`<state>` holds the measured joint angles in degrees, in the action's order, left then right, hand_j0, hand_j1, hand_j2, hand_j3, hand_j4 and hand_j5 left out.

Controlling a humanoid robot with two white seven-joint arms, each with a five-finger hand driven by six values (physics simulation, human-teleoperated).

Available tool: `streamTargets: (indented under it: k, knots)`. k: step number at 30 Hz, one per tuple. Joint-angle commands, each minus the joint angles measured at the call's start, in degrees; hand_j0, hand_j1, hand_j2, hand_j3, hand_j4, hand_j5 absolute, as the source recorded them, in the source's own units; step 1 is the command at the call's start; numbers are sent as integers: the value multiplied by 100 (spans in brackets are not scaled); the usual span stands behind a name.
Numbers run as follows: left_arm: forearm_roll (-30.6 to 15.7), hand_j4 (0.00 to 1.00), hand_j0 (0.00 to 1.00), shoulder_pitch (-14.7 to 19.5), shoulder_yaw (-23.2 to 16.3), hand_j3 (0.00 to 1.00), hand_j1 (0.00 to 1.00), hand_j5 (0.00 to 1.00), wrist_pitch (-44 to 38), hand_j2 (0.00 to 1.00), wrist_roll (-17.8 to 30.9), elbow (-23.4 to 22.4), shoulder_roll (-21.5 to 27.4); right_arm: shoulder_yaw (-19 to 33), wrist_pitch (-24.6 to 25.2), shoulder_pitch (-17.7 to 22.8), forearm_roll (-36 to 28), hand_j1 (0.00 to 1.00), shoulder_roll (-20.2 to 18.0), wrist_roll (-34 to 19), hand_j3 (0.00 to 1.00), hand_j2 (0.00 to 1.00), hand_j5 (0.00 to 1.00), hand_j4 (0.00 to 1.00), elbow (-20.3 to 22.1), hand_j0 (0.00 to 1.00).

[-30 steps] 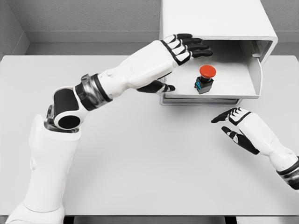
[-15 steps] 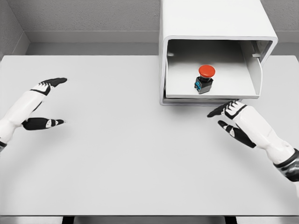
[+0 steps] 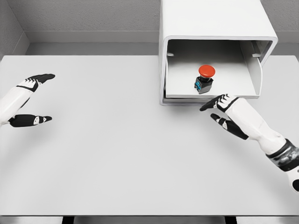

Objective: Slide open multi-storey tabletop storage cabinets and put open load switch and slide close multi-storey tabletop storage cabinets

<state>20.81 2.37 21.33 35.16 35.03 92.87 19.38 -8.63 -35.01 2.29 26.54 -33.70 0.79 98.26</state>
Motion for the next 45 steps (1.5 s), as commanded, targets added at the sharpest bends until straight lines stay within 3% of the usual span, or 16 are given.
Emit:
streamTargets:
  k: [1, 6, 30, 32, 34, 37, 41, 43, 45]
  knots:
    - [-50, 100, 100, 0, 2, 100, 100, 100, -16, 100, -3, 3, 5, -34, 1, 0, -35, 58, -5, 0, 58, 58, 58, 58, -79, 58]
    - [-50, 100, 100, -26, 2, 100, 100, 100, -16, 100, -3, 3, 5, -60, 1, -97, -35, 58, 118, -17, 58, 58, 58, 58, -272, 58]
    - [-50, 100, 100, -35, 11, 100, 100, 100, -16, 100, -3, 12, 5, -465, 1, -1327, -53, 58, 461, -17, 58, 58, 58, 58, -1257, 58]
    - [-50, 100, 100, -26, 11, 100, 100, 100, -16, 100, -3, 12, -4, -456, 1, -1222, -97, 59, 417, -17, 59, 59, 59, 59, -1195, 59]
    - [-42, 100, 100, -26, 11, 100, 100, 100, -16, 100, -3, 12, 5, -429, 1, -1046, -132, 58, 356, -9, 58, 58, 58, 58, -870, 58]
    - [-42, 100, 100, -18, 11, 100, 100, 100, -16, 100, -3, -6, -4, -385, 1, -712, -316, 59, -92, 0, 59, 59, 59, 59, -606, 59]
    - [20, 100, 100, 0, -15, 100, 100, 100, -16, 100, -3, -50, -13, -316, 1, -571, -650, 59, -655, 9, 59, 59, 59, 59, -641, 59]
    - [20, 100, 100, 9, -15, 100, 100, 100, -16, 100, -3, -50, -4, 36, 1, -317, -668, 59, -752, 9, 59, 59, 59, 59, -641, 59]
    - [20, 100, 100, -26, -15, 100, 100, 100, -16, 100, -3, -41, -4, 54, 1, -299, -721, 59, -831, 18, 59, 59, 59, 59, -650, 59]
